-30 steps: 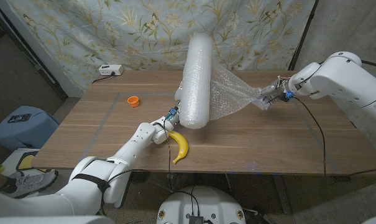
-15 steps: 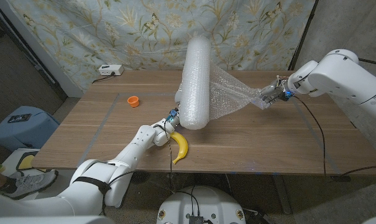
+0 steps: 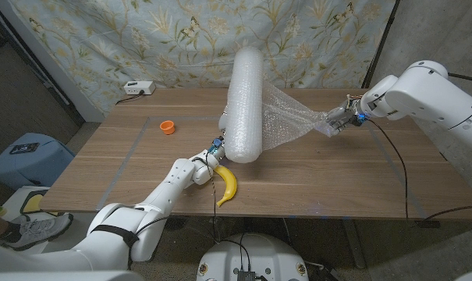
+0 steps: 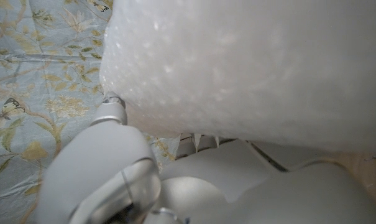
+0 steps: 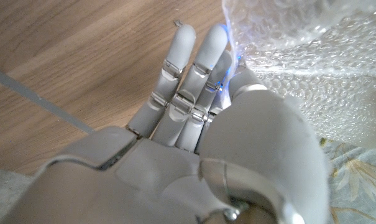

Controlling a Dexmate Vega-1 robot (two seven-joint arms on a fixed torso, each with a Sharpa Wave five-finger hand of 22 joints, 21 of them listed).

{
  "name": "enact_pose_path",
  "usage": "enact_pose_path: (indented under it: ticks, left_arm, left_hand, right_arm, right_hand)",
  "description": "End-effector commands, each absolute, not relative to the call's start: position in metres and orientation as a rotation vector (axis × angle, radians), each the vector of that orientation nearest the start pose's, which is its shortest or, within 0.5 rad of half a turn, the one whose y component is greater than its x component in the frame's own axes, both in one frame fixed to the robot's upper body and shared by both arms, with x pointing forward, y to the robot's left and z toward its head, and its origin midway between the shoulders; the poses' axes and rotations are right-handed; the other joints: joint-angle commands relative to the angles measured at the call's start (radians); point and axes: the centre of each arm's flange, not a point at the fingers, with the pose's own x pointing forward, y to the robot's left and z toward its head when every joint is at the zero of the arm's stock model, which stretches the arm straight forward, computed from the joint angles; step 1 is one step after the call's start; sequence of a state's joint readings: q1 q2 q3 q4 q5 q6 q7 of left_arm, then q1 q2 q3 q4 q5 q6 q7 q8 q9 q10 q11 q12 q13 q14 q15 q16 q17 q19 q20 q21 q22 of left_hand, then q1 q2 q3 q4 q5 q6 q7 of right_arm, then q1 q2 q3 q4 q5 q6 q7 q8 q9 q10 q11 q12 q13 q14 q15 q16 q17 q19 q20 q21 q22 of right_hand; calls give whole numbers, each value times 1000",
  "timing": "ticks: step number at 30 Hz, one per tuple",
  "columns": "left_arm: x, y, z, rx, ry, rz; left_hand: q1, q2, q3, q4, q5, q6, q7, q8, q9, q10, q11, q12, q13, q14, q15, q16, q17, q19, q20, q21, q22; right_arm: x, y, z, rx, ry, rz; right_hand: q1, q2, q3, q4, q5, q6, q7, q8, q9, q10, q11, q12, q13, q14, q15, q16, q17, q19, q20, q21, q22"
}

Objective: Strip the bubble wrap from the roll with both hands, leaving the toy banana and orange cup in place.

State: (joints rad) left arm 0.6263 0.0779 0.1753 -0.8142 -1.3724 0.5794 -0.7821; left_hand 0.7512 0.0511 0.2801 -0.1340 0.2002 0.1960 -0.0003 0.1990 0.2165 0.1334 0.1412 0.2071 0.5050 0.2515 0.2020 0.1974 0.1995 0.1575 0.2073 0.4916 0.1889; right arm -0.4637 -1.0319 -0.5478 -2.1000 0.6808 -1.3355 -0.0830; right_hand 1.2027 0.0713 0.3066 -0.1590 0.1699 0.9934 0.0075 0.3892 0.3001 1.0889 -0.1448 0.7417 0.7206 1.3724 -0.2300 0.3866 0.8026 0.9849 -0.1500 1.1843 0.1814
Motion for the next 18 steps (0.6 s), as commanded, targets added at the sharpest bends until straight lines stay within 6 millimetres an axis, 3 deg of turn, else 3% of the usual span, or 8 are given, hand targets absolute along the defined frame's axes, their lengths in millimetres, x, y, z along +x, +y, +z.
enact_pose_path:
  ticks: [1, 18]
  left_arm:
    - [671, 119, -58, -1226, -74, -1186]
    - [678, 134, -48, -1224, -115, -1167]
  left_hand:
    - [-10, 1, 4, 3, -1, -5, -5, -1, 1, -3, 2, 2, -1, -3, -3, 4, 3, -2, 6, -1, 5]
    - [-15, 1, 5, 2, -1, -9, -5, 0, 0, 1, 0, 7, -4, -5, -3, 4, 3, -2, 6, -6, 5]
  right_arm:
    - [536, -311, 76, -772, 251, -5]
    - [542, -309, 81, -774, 252, -7]
  right_hand:
    - [11, -3, 7, 1, 6, 4, 1, 1, 3, 8, -4, -6, 2, 6, 0, -2, 2, -2, -65, 10, 0]
    - [12, -3, 10, 1, 6, 4, 3, -2, 6, 9, -5, -9, 3, 6, 0, -4, 2, -7, -65, 18, 0]
